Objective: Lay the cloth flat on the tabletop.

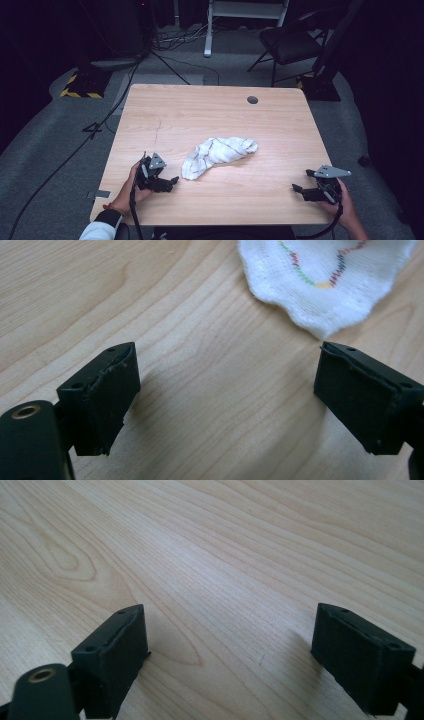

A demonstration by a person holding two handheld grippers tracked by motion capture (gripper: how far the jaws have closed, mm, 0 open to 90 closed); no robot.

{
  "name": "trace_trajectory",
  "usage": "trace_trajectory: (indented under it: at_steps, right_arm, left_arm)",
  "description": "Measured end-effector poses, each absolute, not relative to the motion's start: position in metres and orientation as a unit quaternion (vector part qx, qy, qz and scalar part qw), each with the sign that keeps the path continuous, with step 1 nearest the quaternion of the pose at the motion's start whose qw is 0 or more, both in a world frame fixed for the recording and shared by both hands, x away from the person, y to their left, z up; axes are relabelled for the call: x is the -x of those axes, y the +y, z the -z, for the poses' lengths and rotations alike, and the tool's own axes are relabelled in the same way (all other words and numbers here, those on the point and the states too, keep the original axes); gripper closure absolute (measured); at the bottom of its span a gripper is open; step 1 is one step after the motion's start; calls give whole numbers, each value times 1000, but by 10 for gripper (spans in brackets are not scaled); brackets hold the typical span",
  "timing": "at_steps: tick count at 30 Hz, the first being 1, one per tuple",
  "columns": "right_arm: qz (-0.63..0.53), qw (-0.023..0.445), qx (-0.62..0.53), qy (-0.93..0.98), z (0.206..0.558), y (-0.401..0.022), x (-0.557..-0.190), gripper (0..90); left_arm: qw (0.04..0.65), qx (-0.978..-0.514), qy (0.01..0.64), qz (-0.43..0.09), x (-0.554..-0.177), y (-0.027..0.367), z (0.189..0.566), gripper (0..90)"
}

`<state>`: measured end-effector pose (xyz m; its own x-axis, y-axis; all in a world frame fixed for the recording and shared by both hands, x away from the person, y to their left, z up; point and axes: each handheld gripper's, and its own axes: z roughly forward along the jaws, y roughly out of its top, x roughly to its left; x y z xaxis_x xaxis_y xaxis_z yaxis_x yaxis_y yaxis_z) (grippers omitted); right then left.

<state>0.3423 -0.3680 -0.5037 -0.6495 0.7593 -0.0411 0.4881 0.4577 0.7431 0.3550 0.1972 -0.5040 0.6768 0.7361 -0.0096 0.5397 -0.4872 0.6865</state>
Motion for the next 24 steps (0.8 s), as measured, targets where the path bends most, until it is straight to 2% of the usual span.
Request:
trace_trajectory:
  at_steps: [8,12,16,21,24]
  right_arm:
    - [-360,190,-368,836,503,-367,-342,155]
    - [-357,171,-368,841,502,-368,-345,165]
    - [-338,175,-364,850,495,-357,-358,289]
    - [-326,177,-340,864,481,-332,-373,320]
    - [-344,174,-327,863,466,-311,-386,341]
  left_arm:
    - [342,-856,362,-138,-356,197,504,115]
    - [344,-864,343,-129,-361,195,504,113]
    - [344,-868,337,-124,-370,188,504,97]
    - [344,-870,330,-122,-377,181,503,102]
    - [349,-869,328,-125,-383,175,503,150]
